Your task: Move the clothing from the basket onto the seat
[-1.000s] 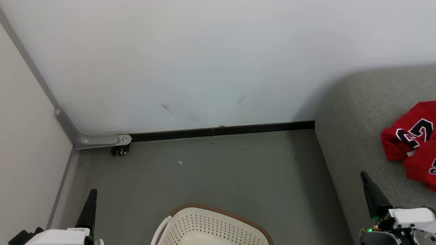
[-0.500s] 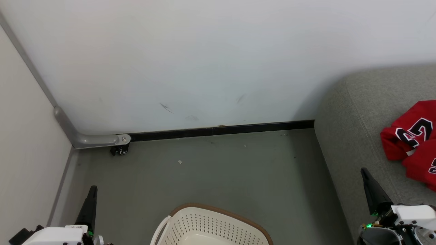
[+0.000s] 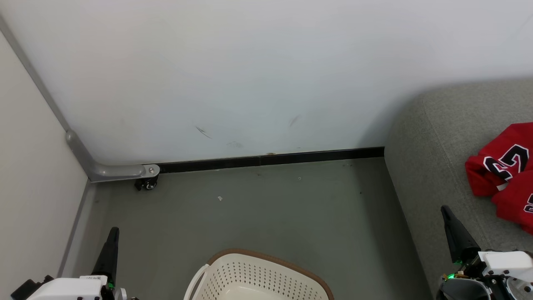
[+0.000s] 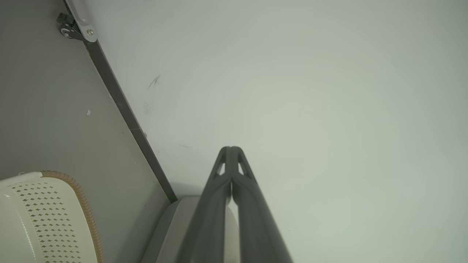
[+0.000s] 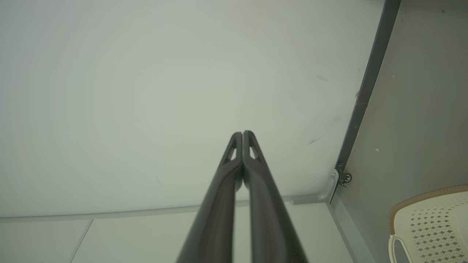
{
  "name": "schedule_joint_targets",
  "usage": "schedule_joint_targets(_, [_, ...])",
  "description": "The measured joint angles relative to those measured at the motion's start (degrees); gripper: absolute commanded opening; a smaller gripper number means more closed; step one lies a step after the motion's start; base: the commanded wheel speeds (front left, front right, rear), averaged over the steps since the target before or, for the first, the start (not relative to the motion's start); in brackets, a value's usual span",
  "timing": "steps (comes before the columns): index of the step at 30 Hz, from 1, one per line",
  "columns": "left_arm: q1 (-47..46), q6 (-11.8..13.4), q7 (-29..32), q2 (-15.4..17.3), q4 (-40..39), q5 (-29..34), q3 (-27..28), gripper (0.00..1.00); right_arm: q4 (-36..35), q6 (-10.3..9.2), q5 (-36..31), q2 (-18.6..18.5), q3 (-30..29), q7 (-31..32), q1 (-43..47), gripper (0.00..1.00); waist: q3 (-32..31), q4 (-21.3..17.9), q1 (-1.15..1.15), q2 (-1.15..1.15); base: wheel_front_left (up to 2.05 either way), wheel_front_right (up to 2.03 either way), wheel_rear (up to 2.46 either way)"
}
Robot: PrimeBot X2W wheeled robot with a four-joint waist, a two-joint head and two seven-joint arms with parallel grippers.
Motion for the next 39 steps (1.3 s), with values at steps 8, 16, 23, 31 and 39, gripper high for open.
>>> schedule_joint_targets(8, [0.0,0.0,0.0,0.0,0.0,0.0,0.0,0.00,0.0,0.00,0.0,0.0,0.0,0.0,0.0,0.00,0.0,0.0,0.00,0.00,0.00,0.00,0.00])
schedule_joint_targets(16, [0.0,0.0,0.0,0.0,-0.1,0.0,0.0,0.00,0.0,0.00,0.0,0.0,0.0,0.0,0.0,0.00,0.0,0.0,0.00,0.00,0.00,0.00,0.00])
schedule_joint_targets(23, [0.0,0.0,0.0,0.0,-0.1,0.0,0.0,0.00,0.0,0.00,0.0,0.0,0.0,0.0,0.0,0.00,0.0,0.0,-0.01,0.00,0.00,0.00,0.00])
schedule_joint_targets(31, [0.0,0.0,0.0,0.0,-0.1,0.0,-0.1,0.00,0.0,0.00,0.0,0.0,0.0,0.0,0.0,0.00,0.0,0.0,-0.01,0.00,0.00,0.00,0.00])
schedule_joint_targets(39, [0.0,0.0,0.0,0.0,-0.1,0.0,-0.1,0.00,0.0,0.00,0.0,0.0,0.1,0.0,0.0,0.00,0.0,0.0,-0.01,0.00,0.00,0.00,0.00])
